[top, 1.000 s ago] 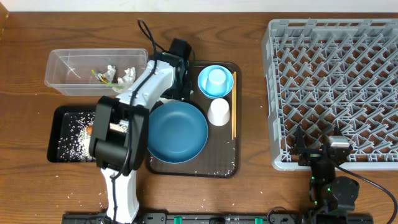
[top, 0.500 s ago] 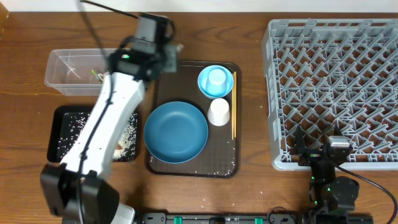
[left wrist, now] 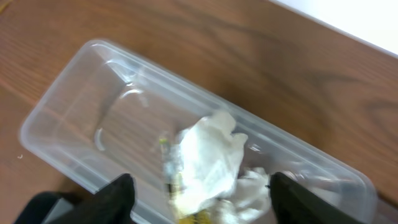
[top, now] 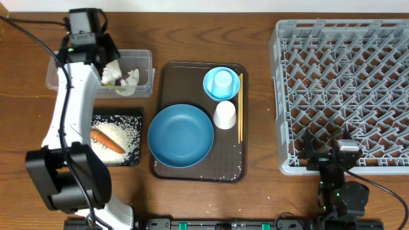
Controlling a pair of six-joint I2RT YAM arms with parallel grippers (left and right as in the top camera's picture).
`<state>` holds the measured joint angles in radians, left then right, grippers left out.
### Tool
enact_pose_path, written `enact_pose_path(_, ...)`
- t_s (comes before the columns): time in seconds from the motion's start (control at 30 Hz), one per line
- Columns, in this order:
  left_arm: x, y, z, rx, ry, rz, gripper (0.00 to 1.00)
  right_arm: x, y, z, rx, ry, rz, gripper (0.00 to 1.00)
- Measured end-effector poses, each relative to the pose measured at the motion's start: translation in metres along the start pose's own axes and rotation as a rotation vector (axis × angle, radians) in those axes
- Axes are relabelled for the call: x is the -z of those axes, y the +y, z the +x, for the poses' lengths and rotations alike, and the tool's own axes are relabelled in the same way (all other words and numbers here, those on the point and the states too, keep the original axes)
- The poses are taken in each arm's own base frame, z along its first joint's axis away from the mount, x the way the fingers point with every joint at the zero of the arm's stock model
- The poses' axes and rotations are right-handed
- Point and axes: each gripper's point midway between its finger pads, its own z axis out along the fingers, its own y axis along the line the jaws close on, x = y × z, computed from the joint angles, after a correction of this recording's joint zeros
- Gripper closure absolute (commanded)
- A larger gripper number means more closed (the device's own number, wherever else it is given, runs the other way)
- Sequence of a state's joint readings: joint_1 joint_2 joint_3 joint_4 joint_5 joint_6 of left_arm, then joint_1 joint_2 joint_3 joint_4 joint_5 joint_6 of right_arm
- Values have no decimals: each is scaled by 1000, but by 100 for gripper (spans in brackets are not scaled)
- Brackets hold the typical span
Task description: Sort waste into correct bins and load items into the dishwasher rack
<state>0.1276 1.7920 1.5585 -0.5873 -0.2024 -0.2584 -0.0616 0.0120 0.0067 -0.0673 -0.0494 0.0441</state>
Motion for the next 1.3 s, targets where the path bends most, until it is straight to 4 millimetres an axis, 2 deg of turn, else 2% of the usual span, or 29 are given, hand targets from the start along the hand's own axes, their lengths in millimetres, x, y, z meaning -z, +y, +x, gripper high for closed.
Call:
enact_pose_path(0.13,-5,15,5,25,32,-33,25,0,0,0,0,0,0,1)
enact_pose_path(0.3,9,19,9,120,47,-42,20,0,0,0,0,0,0,1)
enact_pose_path(0.37,26,24,10,189,48,-45,20,0,0,0,0,0,0,1)
enact_pose_path(0.43,47,29,7,249,33,-40,12,0,0,0,0,0,0,1)
enact_pose_path(0.53,85,39,3,321,-4,-29,10,0,0,0,0,0,0,1)
enact_pose_path(0.6,104,52,3,360,-17,-34,9,0,0,0,0,0,0,1)
enact_pose_path(0.67,114,69,4,401,-21,-60,8,0,0,0,0,0,0,1)
enact_pose_path(0.77,115,93,11,445,10,-113,6,0,0,0,0,0,0,1)
enact_pose_path(0.9,111,106,25,454,68,-159,5,0,0,0,0,0,0,1)
enact_pose_path(1.3,111,107,29,451,85,-166,3,2,-23,-2,1,-11,135,1)
